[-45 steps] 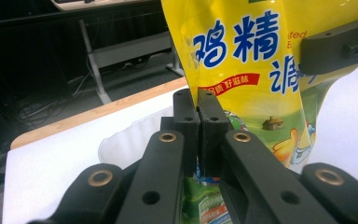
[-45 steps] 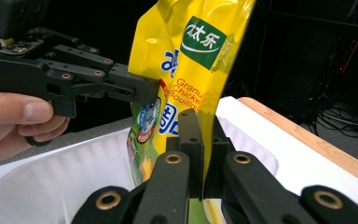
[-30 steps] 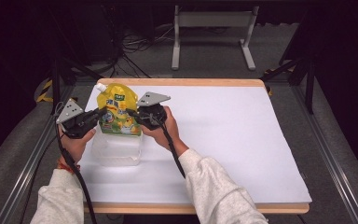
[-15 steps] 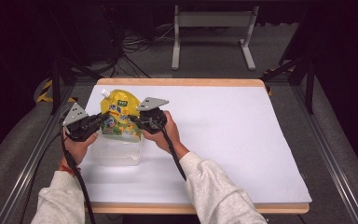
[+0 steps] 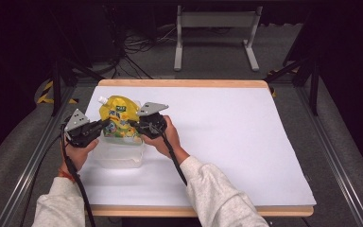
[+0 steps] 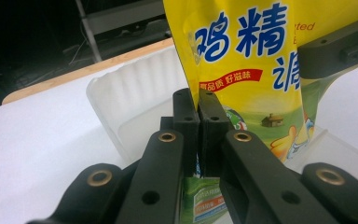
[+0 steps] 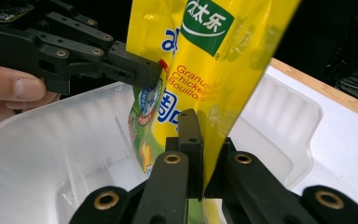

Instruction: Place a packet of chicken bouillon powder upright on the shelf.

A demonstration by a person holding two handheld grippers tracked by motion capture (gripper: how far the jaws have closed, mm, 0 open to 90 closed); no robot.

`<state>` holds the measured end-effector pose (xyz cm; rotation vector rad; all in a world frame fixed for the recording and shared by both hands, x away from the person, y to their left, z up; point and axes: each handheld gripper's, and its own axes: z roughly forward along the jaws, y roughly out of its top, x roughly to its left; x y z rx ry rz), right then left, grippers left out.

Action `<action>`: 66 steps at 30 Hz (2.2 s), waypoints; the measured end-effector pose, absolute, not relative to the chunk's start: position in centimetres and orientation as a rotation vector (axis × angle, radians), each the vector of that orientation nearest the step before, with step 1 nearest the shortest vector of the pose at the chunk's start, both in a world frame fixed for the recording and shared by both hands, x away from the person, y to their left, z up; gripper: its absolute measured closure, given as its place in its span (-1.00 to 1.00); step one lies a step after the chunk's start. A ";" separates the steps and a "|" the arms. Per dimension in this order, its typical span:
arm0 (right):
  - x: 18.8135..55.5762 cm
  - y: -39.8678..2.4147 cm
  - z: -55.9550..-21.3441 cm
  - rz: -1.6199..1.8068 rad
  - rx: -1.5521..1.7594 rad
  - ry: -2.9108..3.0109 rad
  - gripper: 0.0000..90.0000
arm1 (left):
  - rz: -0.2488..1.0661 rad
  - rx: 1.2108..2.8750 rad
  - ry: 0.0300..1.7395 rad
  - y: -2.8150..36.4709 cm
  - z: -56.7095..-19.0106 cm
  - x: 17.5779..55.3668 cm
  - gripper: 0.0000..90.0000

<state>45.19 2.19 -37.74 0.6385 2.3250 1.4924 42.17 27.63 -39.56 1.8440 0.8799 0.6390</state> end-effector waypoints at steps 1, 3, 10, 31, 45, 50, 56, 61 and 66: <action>45.2 2.2 -37.8 1.492 0.638 2.326 0.99 | 0.640 1.844 0.878 27.6 -39.6 42.2 0.96; 45.2 2.3 -37.8 1.486 0.634 2.332 0.98 | 0.643 1.850 0.879 27.7 -39.6 42.1 0.96; 45.0 2.1 -38.2 1.466 0.628 2.328 0.96 | 0.652 1.856 0.878 27.8 -39.7 41.8 0.95; 44.1 -0.2 -37.8 1.465 0.627 2.301 0.82 | 0.710 1.878 0.897 27.4 -39.4 41.4 0.86; 43.3 -1.8 -36.8 1.474 0.617 2.276 0.70 | 0.748 1.805 0.911 27.7 -38.5 39.4 0.66; 43.2 -3.0 -36.2 1.504 0.627 2.243 0.66 | 0.752 1.784 0.935 27.6 -38.5 38.7 0.56; 43.1 -4.1 -35.9 1.490 0.644 2.230 0.67 | 0.698 1.735 0.933 28.4 -38.6 38.1 0.48; 43.0 -4.9 -36.0 1.482 0.653 2.224 0.66 | 0.682 1.726 0.959 29.2 -39.2 37.7 0.44; 43.0 -5.9 -35.9 1.457 0.662 2.217 0.64 | 0.706 1.769 0.950 29.0 -39.8 36.9 0.38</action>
